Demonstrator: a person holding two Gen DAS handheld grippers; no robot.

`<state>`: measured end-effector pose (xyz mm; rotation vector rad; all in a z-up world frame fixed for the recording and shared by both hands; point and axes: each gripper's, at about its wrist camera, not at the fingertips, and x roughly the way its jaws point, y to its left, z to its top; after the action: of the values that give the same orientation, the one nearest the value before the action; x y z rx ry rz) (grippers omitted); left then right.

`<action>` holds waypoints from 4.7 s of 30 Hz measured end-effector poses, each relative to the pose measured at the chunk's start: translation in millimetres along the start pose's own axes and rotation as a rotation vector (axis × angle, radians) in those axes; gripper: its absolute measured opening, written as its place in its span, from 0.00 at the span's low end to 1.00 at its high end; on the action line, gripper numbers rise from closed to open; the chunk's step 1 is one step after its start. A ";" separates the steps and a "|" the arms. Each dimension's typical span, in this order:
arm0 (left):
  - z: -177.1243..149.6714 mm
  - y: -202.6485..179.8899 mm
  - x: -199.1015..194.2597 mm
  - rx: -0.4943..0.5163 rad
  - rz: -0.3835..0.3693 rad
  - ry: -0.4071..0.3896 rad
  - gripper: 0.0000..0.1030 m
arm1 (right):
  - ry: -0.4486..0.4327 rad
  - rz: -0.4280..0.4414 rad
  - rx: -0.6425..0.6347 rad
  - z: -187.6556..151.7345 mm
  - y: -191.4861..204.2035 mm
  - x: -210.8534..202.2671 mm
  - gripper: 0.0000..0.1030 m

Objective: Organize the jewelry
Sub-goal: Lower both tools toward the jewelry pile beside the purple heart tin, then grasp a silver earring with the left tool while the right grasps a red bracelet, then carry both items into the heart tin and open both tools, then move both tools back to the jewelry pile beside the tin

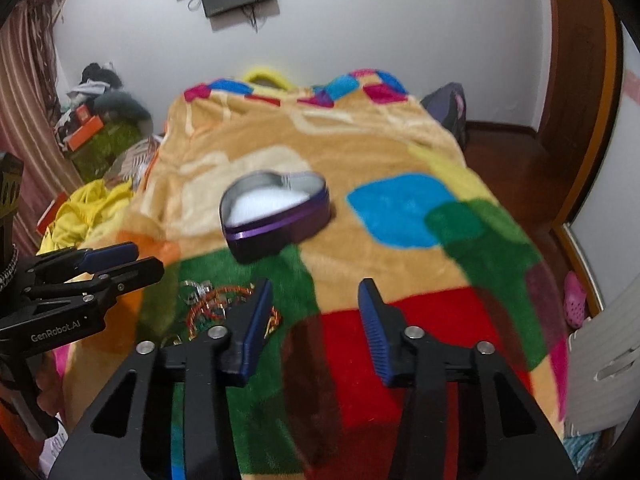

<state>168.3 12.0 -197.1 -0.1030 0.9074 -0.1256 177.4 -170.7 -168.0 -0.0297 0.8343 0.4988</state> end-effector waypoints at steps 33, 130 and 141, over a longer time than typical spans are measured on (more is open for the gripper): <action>5.8 -15.7 26.0 0.054 -0.082 0.026 0.13 | 0.052 0.090 -0.097 2.1 22.1 24.9 0.06; 78.2 -10.1 -21.6 0.091 -0.043 -0.156 0.18 | -0.055 0.072 -0.105 75.4 27.5 18.1 0.21; 52.1 -7.8 -45.5 0.051 -0.040 -0.155 0.41 | -0.112 0.057 -0.114 52.5 41.6 -20.2 0.39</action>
<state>181.3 13.1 -128.8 -0.0825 0.7474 -0.1753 184.8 -130.7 -110.9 -0.0822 0.6978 0.5965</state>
